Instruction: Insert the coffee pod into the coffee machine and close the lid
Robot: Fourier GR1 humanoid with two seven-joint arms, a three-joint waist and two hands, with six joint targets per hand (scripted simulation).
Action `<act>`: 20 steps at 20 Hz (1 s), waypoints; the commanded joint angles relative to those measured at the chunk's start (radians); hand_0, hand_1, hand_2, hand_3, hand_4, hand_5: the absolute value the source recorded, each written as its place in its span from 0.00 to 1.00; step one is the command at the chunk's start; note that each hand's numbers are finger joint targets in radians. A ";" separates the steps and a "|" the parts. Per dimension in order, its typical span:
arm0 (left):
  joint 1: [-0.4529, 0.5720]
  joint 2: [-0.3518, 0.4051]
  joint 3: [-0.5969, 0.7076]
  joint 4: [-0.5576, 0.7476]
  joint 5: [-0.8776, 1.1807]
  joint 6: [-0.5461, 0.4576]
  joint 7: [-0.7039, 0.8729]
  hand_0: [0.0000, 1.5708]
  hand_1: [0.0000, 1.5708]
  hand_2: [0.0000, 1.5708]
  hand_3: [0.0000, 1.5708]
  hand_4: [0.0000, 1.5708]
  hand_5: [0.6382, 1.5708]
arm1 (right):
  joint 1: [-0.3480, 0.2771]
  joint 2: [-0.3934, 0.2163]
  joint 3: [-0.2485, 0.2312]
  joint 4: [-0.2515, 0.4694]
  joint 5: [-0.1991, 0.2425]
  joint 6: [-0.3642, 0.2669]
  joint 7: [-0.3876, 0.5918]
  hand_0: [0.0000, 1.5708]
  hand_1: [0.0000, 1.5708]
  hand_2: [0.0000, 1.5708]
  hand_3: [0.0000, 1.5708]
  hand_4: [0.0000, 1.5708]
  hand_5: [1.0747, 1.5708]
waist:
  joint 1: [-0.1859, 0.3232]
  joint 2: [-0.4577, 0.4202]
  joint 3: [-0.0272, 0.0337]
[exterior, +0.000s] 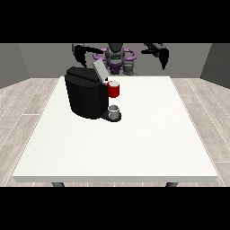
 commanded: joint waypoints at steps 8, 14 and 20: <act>0.086 0.006 -0.042 -0.133 0.039 0.047 0.033 0.00 0.00 0.00 0.00 0.00 1.00 | -0.095 0.039 0.033 0.122 0.065 -0.022 -0.025 0.00 0.00 0.00 0.00 0.00 1.00 | -0.023 0.030 -0.0001; 0.030 0.081 -0.008 -0.107 0.056 0.028 0.000 0.00 0.00 0.00 0.00 0.00 1.00 | -0.231 0.005 -0.007 0.193 0.070 -0.012 -0.046 0.00 0.00 0.00 0.00 0.00 1.00 | -0.001 0.118 -0.0001; 0.072 0.096 -0.007 -0.103 0.081 0.020 -0.010 0.00 0.00 0.00 0.00 0.00 1.00 | -0.210 0.011 -0.001 0.225 0.069 0.019 -0.057 0.00 0.00 0.00 0.00 0.00 1.00 | -0.027 0.091 -0.0002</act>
